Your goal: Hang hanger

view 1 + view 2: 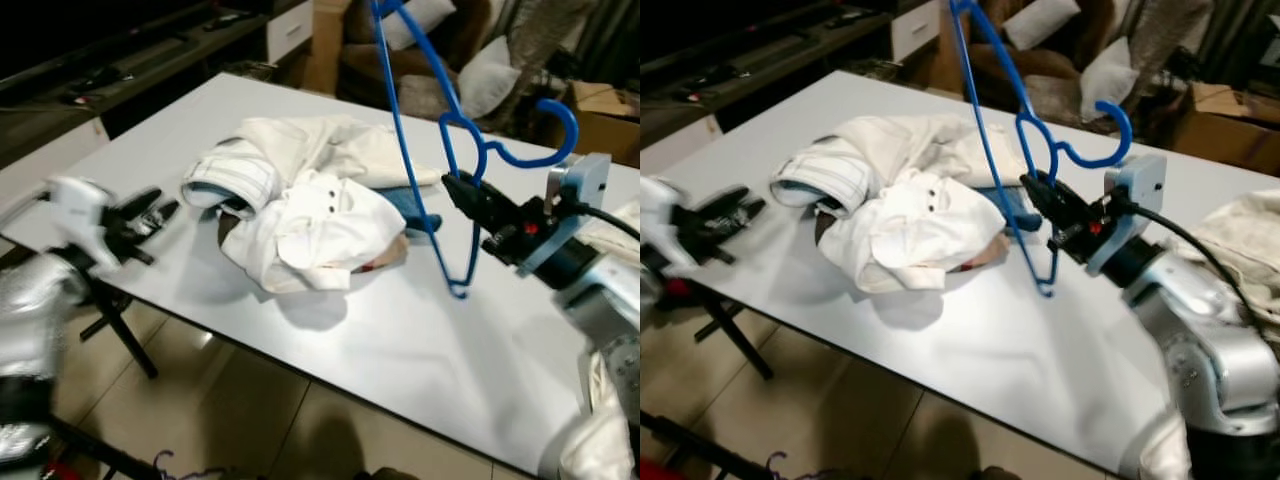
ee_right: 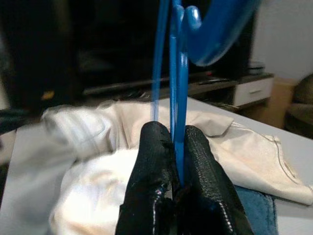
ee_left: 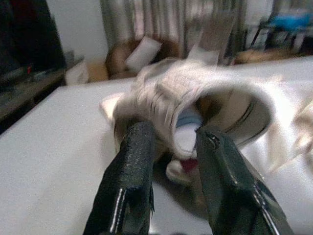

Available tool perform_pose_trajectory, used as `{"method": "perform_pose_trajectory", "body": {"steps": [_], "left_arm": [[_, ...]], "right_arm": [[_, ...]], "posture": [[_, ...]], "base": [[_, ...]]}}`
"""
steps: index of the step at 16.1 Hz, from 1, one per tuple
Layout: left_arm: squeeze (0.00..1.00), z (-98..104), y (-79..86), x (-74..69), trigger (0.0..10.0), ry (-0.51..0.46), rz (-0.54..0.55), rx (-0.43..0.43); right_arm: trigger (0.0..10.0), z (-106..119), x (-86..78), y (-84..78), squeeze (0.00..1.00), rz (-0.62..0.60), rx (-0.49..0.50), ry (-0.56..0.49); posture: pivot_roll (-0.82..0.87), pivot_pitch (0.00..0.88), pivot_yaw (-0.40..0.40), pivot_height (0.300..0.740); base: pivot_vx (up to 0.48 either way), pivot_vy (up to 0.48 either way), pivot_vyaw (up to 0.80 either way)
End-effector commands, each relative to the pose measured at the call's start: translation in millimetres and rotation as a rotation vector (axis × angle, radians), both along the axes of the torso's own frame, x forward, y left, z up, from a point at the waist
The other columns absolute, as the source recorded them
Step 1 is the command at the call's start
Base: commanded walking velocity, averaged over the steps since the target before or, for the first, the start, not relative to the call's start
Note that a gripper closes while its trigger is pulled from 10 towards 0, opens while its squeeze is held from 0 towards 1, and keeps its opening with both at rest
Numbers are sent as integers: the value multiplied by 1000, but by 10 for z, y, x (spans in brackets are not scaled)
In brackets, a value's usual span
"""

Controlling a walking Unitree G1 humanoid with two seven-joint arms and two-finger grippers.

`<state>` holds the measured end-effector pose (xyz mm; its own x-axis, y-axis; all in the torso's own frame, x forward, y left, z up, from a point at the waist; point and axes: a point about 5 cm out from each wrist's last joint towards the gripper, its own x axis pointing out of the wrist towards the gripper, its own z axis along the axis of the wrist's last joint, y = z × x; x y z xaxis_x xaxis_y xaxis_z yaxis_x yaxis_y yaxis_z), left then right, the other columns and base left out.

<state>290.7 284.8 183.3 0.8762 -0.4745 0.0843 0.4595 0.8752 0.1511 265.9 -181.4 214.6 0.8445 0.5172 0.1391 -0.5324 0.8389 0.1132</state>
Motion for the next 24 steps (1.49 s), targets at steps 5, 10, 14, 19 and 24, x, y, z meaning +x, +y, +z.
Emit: {"method": "perform_pose_trajectory", "body": {"steps": [5,10,14,19,24], "left_arm": [[745,436,-675,52,10000,-172,-4,-95],[0,62,-1373,48,10000,-62,18,-130],[0,-115,-1377,7,10000,4,93,-135],[0,-122,-1312,-20,10000,-20,144,-101],[0,-85,-1322,-29,10000,-38,150,-99]], "right_arm": [[10000,-122,17,160,0,-210,7,78],[10000,-245,-133,203,0,-387,-160,36],[10000,-347,-283,236,0,-437,-76,91],[10000,-231,-251,303,0,-431,-58,21],[10000,-215,-227,341,0,-412,-108,-21]], "posture": [[-85,0,-46,740],[-108,0,-18,740],[-128,0,4,740],[-117,0,-14,740],[-131,0,-12,740]], "base": [[0,0,0],[0,0,-160],[0,0,-800],[0,-311,-800],[0,-395,-800]]}}
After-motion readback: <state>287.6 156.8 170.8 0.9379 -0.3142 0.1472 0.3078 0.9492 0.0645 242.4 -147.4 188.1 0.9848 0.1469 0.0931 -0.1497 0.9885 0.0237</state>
